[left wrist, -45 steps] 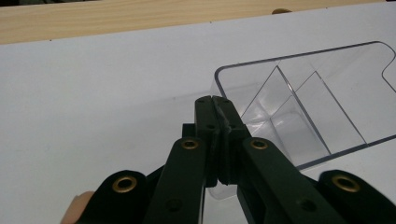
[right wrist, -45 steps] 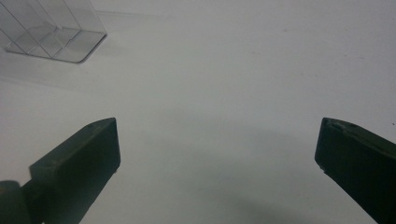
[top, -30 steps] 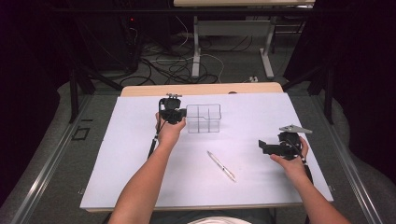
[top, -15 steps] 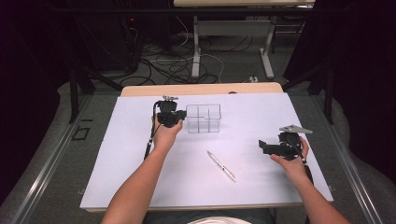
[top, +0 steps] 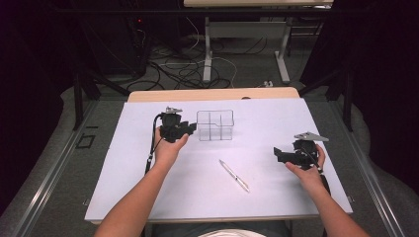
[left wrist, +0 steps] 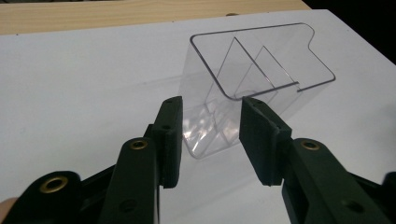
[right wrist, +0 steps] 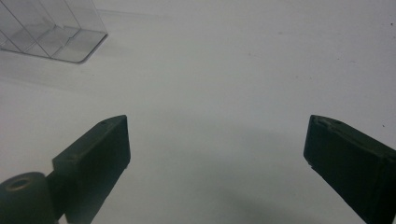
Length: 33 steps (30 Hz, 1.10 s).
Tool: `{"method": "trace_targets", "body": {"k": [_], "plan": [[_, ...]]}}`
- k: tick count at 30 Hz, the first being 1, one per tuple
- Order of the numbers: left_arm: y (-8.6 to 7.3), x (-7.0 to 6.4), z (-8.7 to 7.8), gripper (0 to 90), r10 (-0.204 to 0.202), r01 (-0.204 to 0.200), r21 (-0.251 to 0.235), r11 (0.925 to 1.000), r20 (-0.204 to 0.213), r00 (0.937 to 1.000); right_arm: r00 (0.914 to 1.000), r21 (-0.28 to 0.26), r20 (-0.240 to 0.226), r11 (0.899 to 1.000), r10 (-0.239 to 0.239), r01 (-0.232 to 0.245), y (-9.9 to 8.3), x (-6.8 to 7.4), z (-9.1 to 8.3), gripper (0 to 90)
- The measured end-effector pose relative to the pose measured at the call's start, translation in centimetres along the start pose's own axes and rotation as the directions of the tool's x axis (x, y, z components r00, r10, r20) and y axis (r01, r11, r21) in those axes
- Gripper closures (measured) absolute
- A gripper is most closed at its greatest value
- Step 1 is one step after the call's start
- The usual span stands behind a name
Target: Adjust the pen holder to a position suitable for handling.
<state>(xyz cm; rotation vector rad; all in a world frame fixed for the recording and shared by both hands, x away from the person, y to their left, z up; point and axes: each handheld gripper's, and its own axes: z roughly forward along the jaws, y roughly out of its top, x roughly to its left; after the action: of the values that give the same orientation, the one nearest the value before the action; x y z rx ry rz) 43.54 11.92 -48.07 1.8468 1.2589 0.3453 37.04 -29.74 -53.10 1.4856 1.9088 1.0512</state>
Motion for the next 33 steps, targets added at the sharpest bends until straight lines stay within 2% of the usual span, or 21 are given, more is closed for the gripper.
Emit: {"method": "trace_targets", "body": {"k": [1,3,8,11,14,17,18,20,22,27,30,32,33], "plan": [[-0.2,0.0,-0.2,58.9,-0.003,0.003,-0.004,1.0000,0.006,1.0000,1.0000,0.002,0.009,1.000,-0.001,0.001,0.0,0.0,0.0,10.3],[-0.5,0.1,-0.6,57.8,-0.001,0.001,-0.009,1.0000,0.009,1.0000,1.0000,0.009,-0.004,1.000,0.004,-0.004,0.0,0.0,0.0,16.2],[-1.2,0.4,-1.6,51.9,0.005,-0.004,-0.020,0.9998,0.012,0.9999,0.9998,0.020,-0.020,1.000,0.007,-0.007,0.0,0.1,0.1,16.2],[-1.7,0.9,-2.1,47.7,0.003,-0.003,-0.028,0.9996,0.021,0.9998,0.9994,0.020,-0.035,1.000,0.006,-0.005,0.0,0.3,0.1,20.9],[-2.1,1.4,-2.6,41.6,0.035,-0.033,-0.045,0.9984,0.041,0.9986,0.9991,0.012,-0.042,1.000,-0.005,0.006,0.0,0.5,0.0,23.1],[-2.7,1.7,-2.8,38.0,0.011,-0.007,-0.063,0.9980,0.056,0.9984,0.9985,0.007,-0.054,1.000,-0.009,0.009,0.1,0.8,-0.1,24.4],[-2.8,1.8,-3.0,36.7,0.016,-0.013,-0.052,0.9986,0.059,0.9981,0.9982,0.004,-0.057,1.000,-0.021,0.021,0.1,0.8,-0.1,24.5],[-3.1,1.9,-3.4,35.8,0.012,-0.010,-0.057,0.9983,0.038,0.9992,0.9977,0.008,-0.066,1.000,-0.016,0.016,0.1,1.1,-0.1,24.6],[-3.4,2.1,-3.8,35.1,0.013,-0.010,-0.067,0.9977,0.038,0.9992,0.9968,0.010,-0.077,1.000,-0.023,0.024,0.1,1.2,-0.1,25.0],[-4.0,2.5,-4.8,32.2,0.042,-0.038,-0.069,0.9969,0.058,0.9974,0.9944,0.033,-0.100,0.999,-0.033,0.036,0.1,1.4,0.1,28.8],[-4.4,2.7,-5.4,23.6,0.072,-0.068,-0.084,0.9941,0.053,0.9960,0.9943,0.048,-0.099,0.998,-0.038,0.043,0.1,1.6,0.1,29.8],[-4.6,2.7,-5.7,20.9,0.067,-0.061,-0.089,0.9941,0.060,0.9960,0.9941,0.048,-0.097,0.997,-0.048,0.053,0.1,1.7,0.1,30.0],[-4.6,2.8,-5.9,17.4,0.076,-0.071,-0.093,0.9932,0.059,0.9953,0.9937,0.048,-0.097,0.997,-0.057,0.062,0.2,1.7,0.1,30.1]]}}
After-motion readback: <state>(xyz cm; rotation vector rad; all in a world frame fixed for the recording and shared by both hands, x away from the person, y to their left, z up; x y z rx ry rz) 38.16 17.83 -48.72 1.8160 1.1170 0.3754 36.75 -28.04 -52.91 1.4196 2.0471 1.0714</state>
